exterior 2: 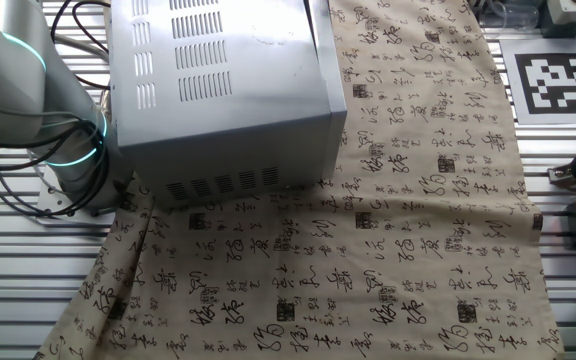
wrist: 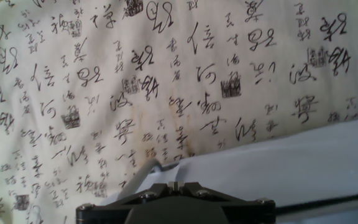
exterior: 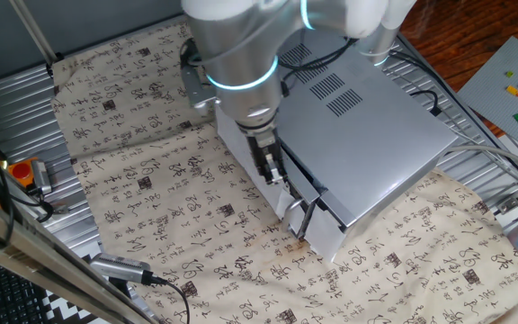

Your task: Close the microwave door

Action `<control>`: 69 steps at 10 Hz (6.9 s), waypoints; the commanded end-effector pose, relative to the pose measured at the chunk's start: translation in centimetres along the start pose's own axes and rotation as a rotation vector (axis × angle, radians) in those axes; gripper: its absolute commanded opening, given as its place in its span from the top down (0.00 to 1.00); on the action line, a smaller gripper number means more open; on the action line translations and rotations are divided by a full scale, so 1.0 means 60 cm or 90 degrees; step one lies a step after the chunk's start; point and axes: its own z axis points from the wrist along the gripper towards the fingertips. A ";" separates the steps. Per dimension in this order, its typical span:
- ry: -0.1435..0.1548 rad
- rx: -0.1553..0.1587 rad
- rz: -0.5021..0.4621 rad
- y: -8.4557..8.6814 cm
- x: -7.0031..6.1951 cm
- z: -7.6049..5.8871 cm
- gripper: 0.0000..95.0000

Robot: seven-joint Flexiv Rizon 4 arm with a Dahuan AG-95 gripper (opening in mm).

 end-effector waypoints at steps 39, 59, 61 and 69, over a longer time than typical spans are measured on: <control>-0.046 0.119 -0.144 -0.079 -0.141 0.032 1.00; -0.130 0.124 -0.148 -0.076 -0.134 0.022 1.00; -0.103 0.130 -0.142 -0.070 -0.159 0.015 1.00; -0.093 0.127 -0.156 -0.082 -0.298 0.023 1.00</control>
